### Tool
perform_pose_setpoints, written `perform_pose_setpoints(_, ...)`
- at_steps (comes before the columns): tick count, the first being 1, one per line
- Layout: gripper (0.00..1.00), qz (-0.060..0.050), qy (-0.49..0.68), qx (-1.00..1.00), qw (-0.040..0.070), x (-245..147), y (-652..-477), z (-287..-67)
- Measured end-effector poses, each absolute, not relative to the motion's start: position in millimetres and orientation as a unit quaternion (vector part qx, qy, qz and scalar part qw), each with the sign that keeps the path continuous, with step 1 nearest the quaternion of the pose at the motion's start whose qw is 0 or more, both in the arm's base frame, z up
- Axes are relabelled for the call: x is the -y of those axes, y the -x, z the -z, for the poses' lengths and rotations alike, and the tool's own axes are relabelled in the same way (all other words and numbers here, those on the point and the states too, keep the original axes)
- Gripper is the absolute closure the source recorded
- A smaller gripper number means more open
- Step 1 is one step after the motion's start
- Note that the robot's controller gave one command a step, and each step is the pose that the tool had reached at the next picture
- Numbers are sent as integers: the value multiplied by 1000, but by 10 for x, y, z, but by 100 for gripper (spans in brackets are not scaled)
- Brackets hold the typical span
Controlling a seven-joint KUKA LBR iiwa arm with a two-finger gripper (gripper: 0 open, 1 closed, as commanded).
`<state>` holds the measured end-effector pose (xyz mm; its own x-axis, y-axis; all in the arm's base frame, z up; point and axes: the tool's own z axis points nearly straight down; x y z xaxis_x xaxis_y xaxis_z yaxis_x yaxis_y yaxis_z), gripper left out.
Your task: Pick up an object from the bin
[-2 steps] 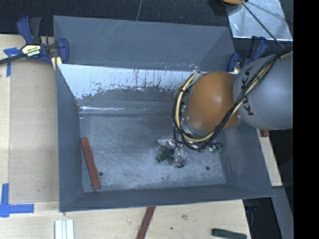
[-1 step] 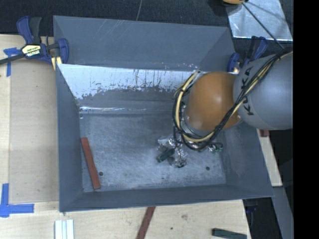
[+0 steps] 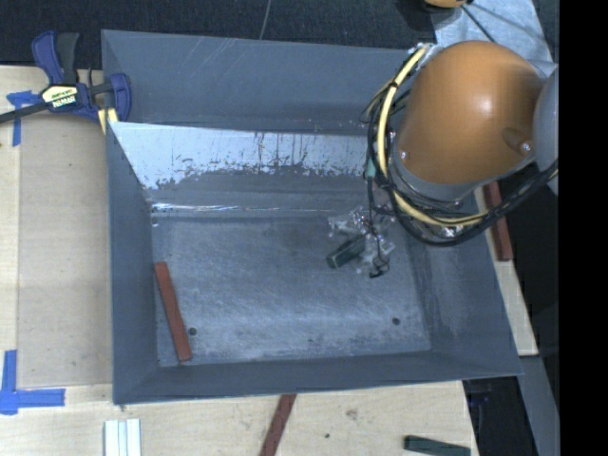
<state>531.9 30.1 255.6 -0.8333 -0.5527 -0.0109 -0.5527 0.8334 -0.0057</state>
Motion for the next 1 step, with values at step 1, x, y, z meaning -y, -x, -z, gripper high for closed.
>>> perform_pose_setpoints(1,100,0,288,-957,3,-298,-5312,-2525)
